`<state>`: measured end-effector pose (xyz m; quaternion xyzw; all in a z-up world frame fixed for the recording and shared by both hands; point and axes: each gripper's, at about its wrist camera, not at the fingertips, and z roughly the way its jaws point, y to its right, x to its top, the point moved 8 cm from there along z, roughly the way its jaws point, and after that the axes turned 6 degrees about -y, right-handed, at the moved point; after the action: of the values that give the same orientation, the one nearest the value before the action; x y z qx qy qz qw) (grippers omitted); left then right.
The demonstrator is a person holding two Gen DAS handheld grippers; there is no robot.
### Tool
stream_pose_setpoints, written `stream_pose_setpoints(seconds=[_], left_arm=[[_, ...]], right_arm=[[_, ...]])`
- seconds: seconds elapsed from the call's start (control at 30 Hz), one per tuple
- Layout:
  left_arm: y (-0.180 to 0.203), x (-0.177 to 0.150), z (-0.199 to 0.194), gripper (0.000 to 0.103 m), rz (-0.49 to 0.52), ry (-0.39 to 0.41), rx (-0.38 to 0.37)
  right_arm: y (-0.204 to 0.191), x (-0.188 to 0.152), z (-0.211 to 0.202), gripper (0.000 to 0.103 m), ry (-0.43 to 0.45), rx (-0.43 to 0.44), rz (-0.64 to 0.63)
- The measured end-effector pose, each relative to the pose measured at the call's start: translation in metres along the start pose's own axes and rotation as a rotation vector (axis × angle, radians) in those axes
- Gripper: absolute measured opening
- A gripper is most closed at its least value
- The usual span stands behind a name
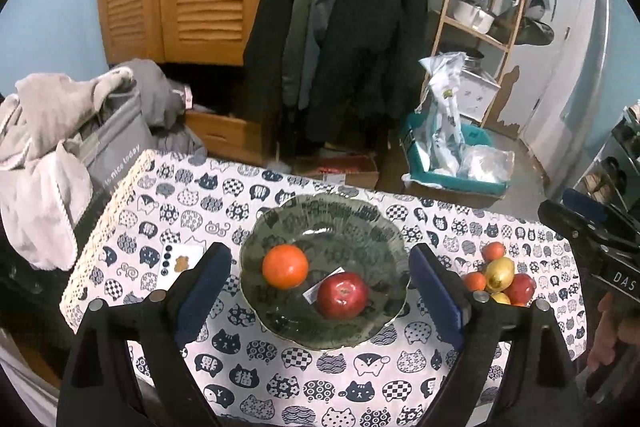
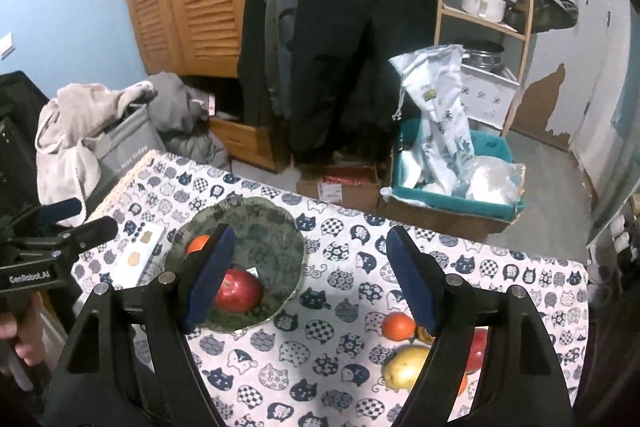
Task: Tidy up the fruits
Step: 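Open both tools and raise them away from the bowl, then move both tools back over the fruit pile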
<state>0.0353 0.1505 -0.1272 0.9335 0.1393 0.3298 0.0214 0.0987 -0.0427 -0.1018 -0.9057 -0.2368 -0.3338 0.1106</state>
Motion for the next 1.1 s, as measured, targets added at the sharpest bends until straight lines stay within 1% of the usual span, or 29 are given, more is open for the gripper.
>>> stream_pose_setpoints(seconds=[0.23,0.37,0.5,0.67,0.9,1.1], left_arm=[[0.019,0.004,-0.013,0.094,0.030,0.028,-0.014],[0.031,0.008,-0.021,0.100,0.045,0.053,-0.021],[0.048,0.010,-0.026,0.101,0.071,0.065,-0.035],[0.069,0.007,-0.024,0.101,0.110,0.054,-0.048],[0.100,0.004,-0.019,0.101,0.158,0.039,-0.072],[0.131,-0.003,-0.006,0.101,0.207,0.003,-0.094]], right_arm=[[0.019,-0.007,-0.026,0.079,0.036,-0.026,0.000],[0.032,-0.013,-0.041,0.079,0.058,-0.042,0.009],[0.047,-0.017,-0.051,0.079,0.066,-0.053,0.028],[0.071,-0.027,-0.060,0.079,0.068,-0.086,0.057],[0.106,-0.041,-0.066,0.079,0.059,-0.111,0.116],[0.133,-0.059,-0.066,0.079,0.038,-0.131,0.157]])
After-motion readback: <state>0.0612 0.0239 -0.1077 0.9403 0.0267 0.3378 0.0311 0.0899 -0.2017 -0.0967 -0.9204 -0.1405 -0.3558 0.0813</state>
